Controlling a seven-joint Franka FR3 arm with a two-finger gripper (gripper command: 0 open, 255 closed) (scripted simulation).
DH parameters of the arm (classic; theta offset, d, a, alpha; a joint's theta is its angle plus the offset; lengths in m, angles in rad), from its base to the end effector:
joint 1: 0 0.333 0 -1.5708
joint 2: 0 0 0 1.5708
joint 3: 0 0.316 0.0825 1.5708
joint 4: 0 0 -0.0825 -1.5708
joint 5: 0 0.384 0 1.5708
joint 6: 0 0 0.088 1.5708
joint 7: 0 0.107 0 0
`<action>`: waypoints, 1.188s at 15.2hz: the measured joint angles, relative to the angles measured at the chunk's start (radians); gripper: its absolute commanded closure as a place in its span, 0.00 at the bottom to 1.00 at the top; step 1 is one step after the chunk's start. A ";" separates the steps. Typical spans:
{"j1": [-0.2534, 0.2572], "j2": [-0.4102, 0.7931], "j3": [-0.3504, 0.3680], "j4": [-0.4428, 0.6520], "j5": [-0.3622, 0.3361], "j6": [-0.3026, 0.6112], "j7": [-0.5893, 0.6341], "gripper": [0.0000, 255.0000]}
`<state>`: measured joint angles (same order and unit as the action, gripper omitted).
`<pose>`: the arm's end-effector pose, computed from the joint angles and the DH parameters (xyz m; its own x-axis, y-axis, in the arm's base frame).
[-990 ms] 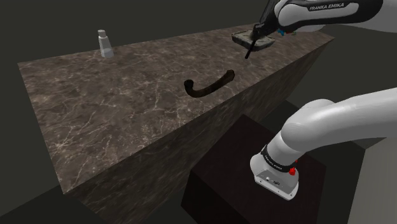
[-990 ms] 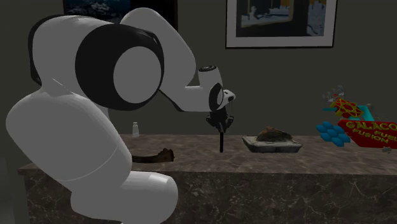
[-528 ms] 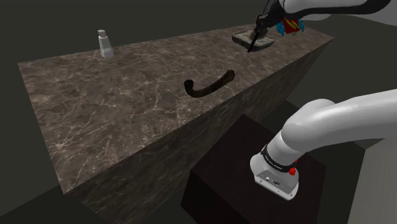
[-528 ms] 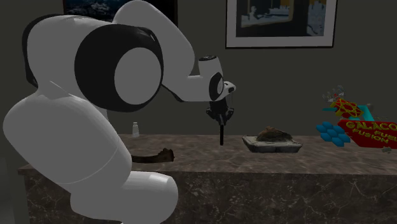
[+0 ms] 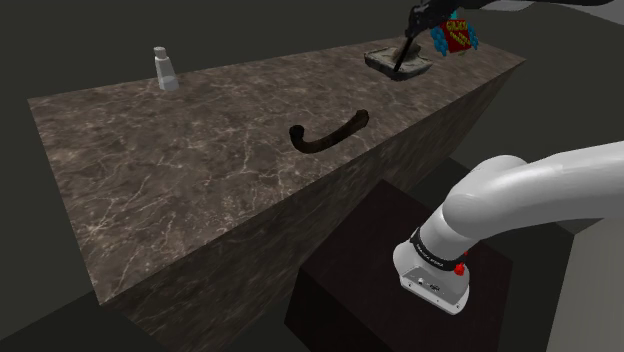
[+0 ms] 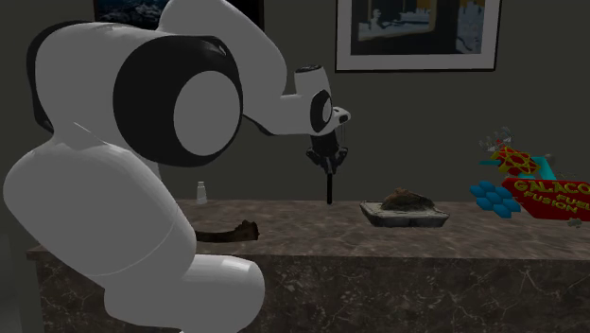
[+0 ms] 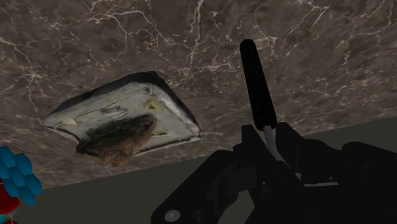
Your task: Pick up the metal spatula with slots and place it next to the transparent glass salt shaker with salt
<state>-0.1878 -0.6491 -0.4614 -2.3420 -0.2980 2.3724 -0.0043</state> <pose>0.3093 -0.2915 0.6093 0.7101 -0.3815 0.5919 -0.4884 -0.8723 0.0238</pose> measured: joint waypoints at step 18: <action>0.034 0.040 0.032 0.271 0.047 -0.231 -0.019 1.00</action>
<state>-0.1540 -0.6090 -0.4292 -2.0710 -0.2509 2.1417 -0.0231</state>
